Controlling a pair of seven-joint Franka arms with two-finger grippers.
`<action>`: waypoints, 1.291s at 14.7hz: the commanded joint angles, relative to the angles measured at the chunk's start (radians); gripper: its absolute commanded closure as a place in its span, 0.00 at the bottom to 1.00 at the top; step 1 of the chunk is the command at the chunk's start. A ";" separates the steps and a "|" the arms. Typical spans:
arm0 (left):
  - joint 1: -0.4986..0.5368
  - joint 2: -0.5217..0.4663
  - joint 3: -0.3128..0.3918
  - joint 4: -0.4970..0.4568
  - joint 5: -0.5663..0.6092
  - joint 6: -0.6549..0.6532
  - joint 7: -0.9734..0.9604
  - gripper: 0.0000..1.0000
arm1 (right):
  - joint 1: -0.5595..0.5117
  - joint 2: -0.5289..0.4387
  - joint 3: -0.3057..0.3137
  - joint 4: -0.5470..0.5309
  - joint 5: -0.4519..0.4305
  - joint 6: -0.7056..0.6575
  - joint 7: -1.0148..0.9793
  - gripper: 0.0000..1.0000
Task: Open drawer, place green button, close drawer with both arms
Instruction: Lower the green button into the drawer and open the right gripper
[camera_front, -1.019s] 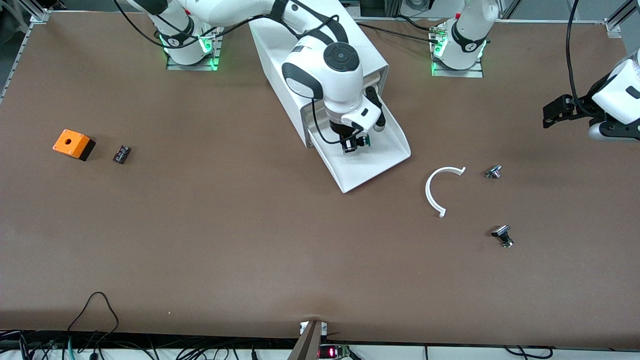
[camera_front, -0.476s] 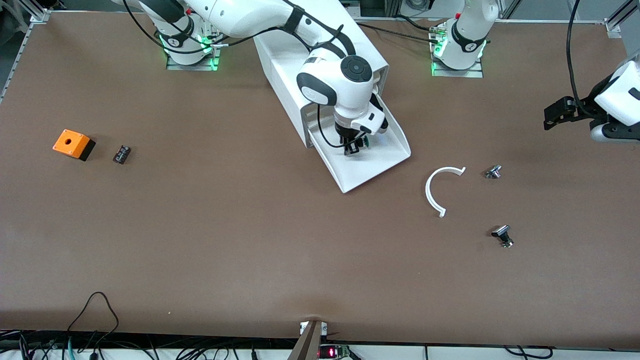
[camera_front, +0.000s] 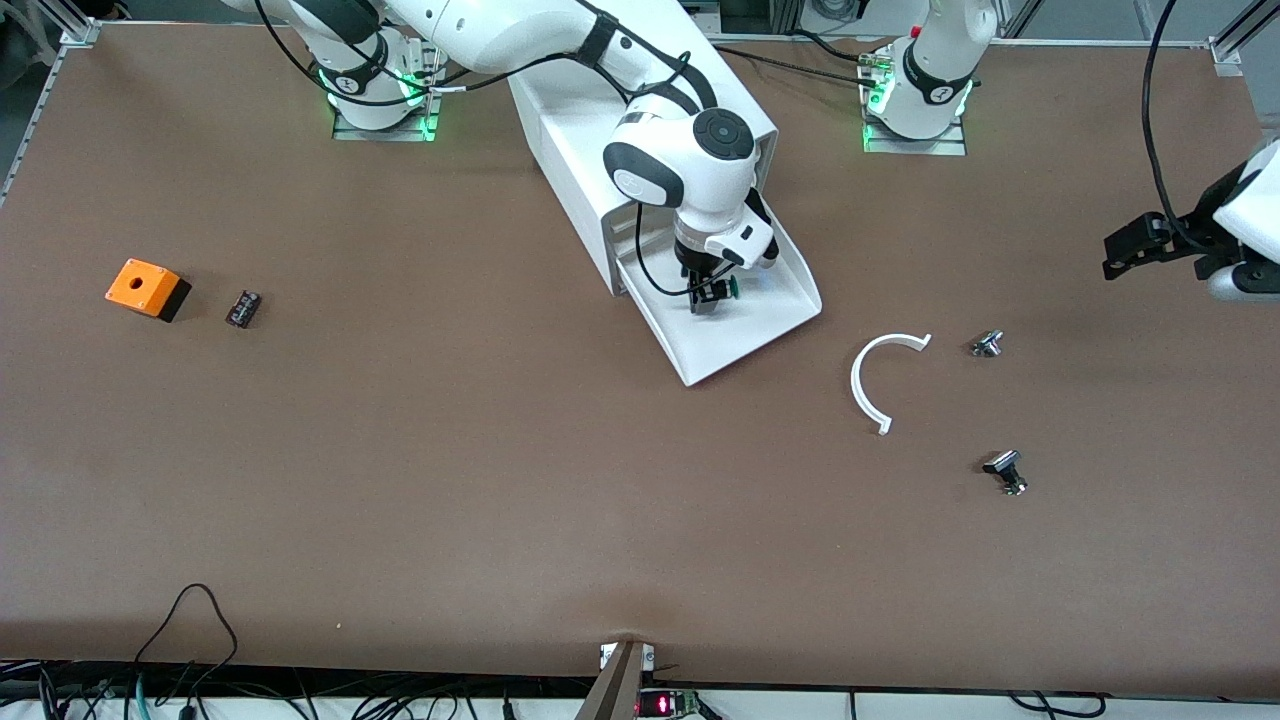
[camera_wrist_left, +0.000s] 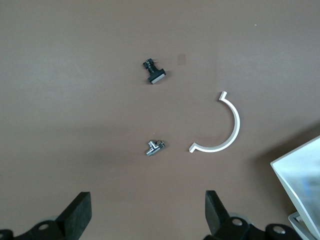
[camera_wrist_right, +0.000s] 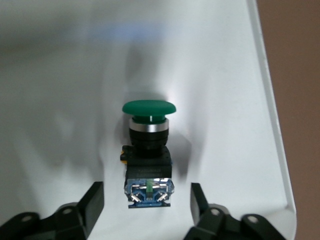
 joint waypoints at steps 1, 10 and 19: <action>0.002 -0.005 0.004 -0.007 -0.020 0.009 0.003 0.00 | 0.018 0.007 -0.009 0.055 -0.012 -0.009 0.134 0.00; -0.010 -0.002 -0.005 -0.008 -0.020 0.003 0.002 0.00 | -0.016 -0.138 -0.078 0.161 -0.003 -0.023 0.374 0.00; -0.103 0.252 -0.028 -0.166 -0.176 0.273 -0.230 0.00 | -0.206 -0.263 -0.092 0.128 0.130 -0.252 0.445 0.00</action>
